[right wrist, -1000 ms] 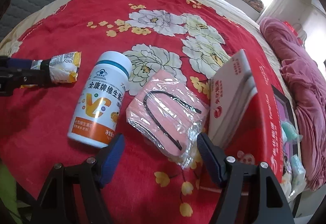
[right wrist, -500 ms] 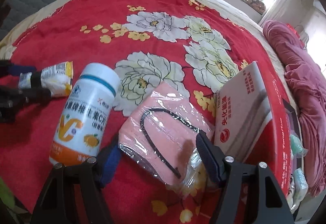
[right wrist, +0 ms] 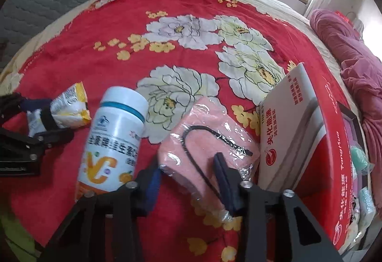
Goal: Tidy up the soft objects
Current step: 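Grasp the taped snack bag with the left tool while the right tool grasps the pink bagged mask, then lift and carry the snack bag and mask with both tools over the pink box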
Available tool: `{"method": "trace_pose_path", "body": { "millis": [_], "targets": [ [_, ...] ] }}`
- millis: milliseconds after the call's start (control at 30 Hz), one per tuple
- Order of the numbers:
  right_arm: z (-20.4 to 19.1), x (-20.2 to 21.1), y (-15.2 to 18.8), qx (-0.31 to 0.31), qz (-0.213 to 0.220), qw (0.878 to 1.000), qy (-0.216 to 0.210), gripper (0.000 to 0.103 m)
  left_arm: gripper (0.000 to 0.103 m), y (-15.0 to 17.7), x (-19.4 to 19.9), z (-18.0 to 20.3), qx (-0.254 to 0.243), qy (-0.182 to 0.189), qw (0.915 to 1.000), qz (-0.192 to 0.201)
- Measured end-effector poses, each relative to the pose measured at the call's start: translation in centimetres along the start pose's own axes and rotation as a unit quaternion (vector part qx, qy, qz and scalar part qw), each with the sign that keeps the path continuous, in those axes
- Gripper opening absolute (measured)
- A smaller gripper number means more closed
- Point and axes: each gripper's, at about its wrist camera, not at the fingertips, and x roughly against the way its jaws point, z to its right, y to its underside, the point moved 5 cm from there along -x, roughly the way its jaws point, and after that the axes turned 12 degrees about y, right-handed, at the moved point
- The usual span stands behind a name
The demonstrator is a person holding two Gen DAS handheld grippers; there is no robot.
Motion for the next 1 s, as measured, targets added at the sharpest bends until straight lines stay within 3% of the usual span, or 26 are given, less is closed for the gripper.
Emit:
{"method": "trace_pose_path", "body": {
  "millis": [67, 167, 200, 300, 433, 733, 1000],
  "targets": [
    [0.3, 0.5, -0.1, -0.011, 0.007, 1.0, -0.004, 0.037, 0.072, 0.0, 0.0, 0.1, -0.001, -0.001, 1.0, 0.0],
    [1.1, 1.3, -0.3, -0.04, 0.015, 0.999, -0.019, 0.035, 0.058, 0.0, 0.3, 0.1, 0.006, 0.007, 0.9999, 0.01],
    [1.4, 1.5, -0.3, -0.05, 0.017, 0.998, -0.024, 0.034, 0.038, -0.1, 0.5, 0.1, 0.012, 0.016, 0.9997, 0.015],
    [2.3, 2.5, -0.6, -0.079, 0.028, 0.996, -0.04, 0.032, 0.038, -0.2, 1.2, -0.3, 0.035, 0.038, 0.9978, 0.041],
    [3.2, 3.9, -1.0, -0.103, 0.043, 0.992, -0.052, 0.031, 0.038, -0.2, 1.8, 0.2, 0.038, 0.05, 0.997, 0.044],
    [4.3, 6.4, -1.8, -0.123, 0.074, 0.987, -0.069, 0.022, 0.038, -1.1, 5.4, 2.7, 0.027, 0.051, 0.9955, 0.075],
    [6.0, 10.3, -2.6, -0.144, 0.121, 0.979, -0.079, 0.021, 0.039, -2.6, 8.9, 5.8, 0.005, 0.056, 0.9933, 0.101]
  ]
}}
